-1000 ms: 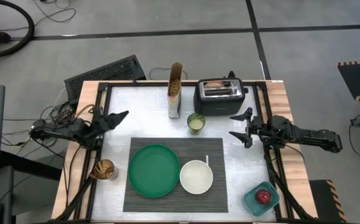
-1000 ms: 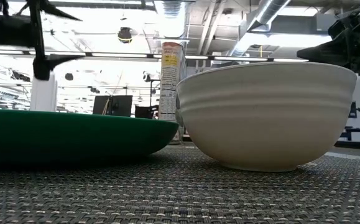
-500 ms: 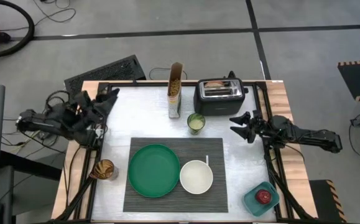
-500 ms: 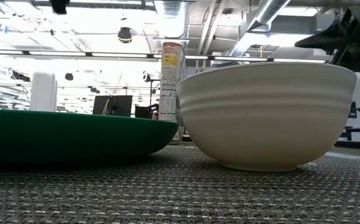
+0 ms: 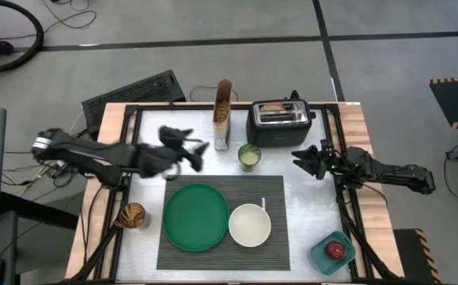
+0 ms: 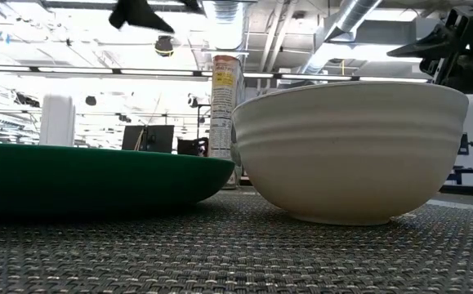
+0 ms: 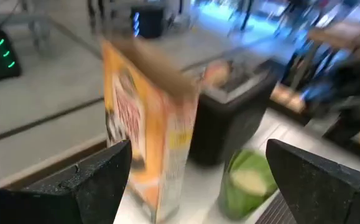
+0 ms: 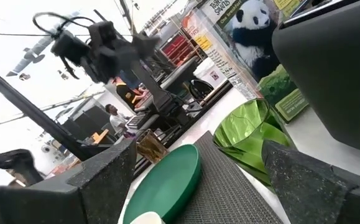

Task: Arrange a breakfast setting
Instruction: Pour the cereal into the white bowl

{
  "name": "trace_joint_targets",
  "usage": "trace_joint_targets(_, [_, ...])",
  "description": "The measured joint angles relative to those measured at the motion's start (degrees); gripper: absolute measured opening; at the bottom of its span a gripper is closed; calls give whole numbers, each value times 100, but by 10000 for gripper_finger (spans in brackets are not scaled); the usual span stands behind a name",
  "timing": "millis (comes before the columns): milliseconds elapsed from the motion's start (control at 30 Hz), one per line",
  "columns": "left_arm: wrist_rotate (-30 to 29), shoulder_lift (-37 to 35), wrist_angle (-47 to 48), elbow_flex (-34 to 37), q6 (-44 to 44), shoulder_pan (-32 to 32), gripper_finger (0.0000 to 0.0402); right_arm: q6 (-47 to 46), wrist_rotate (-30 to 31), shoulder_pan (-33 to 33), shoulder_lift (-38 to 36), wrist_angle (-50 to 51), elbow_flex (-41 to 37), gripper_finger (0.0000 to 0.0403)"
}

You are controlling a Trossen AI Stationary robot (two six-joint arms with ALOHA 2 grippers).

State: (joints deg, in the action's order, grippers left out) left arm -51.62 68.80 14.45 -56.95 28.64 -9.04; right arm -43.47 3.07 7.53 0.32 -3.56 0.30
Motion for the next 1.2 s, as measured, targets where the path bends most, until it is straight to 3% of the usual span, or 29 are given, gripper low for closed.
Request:
trace_joint_targets(133, [7, 939, -78, 2, 387, 26, 355, 20, 71, 13, 2, 118, 0, 373])
trace_joint_targets(267, [-387, 1733, -330, 4, 605, 23, 355, 22, 97, -4, 2, 129, 0, 373])
trace_joint_targets(367, [-733, 2216, -936, 4, 547, 65, 355, 24, 120, 0, 2, 121, 0, 373])
trace_joint_targets(533, [-466, 2896, -2433, 4, -142, 254, 355, 20, 125, 0, 4, 121, 0, 373])
trace_joint_targets(767, [-1125, 2921, -2365, 2, 186, 404, 355, -153, 129, 0, 4, 121, 0, 373])
trace_joint_targets(1200, [-927, 3570, -2496, 0, 814, 764, 355, -159, 129, -2, 4, 129, 0, 373])
